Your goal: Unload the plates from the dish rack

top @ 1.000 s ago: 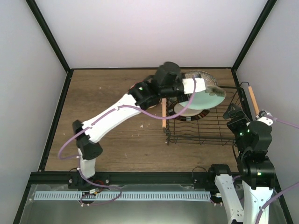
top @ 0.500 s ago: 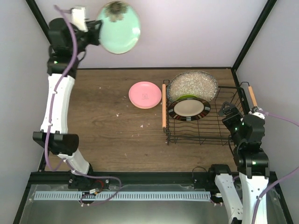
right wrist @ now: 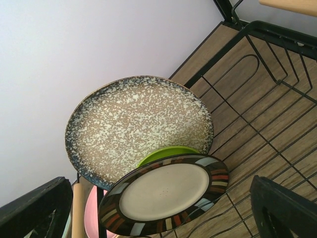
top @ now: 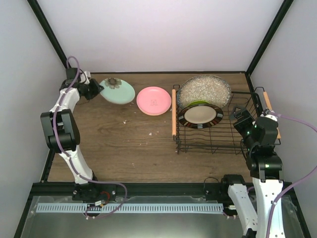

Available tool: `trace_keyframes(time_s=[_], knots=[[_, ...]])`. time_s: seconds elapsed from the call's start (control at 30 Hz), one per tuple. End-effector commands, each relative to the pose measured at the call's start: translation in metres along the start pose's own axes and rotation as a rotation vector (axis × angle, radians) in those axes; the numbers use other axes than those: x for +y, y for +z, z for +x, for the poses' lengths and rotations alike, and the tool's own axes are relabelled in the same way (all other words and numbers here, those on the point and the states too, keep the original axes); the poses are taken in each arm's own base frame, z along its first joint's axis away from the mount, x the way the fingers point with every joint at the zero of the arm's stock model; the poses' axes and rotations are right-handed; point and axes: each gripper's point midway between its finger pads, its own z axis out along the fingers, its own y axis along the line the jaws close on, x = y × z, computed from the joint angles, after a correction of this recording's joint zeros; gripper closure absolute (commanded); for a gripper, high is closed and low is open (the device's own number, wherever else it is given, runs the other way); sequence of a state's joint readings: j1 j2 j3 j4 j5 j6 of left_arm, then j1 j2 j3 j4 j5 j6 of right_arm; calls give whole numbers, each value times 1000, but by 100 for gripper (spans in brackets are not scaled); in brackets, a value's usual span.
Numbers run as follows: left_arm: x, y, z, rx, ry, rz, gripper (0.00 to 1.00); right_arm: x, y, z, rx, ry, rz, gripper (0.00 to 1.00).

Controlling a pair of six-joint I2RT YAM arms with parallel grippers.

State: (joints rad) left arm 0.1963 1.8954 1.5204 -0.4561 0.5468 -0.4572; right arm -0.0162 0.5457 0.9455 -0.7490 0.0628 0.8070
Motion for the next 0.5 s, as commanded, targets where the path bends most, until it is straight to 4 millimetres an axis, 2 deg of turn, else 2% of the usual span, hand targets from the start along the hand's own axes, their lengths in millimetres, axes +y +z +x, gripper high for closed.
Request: trace_keyframes(time_s=[0.0,0.23,0.47], knots=[[-22,-1,-21,-51,-27,158,96,10,-10,-11,-33,-27,-22,0],[18,20,-17,-44,-59,72,96,7,-16,-15,-47,-40,-1,0],[42,32,-7,-30,-68,11,96,10,-13,-17,-48,-46,-7,0]])
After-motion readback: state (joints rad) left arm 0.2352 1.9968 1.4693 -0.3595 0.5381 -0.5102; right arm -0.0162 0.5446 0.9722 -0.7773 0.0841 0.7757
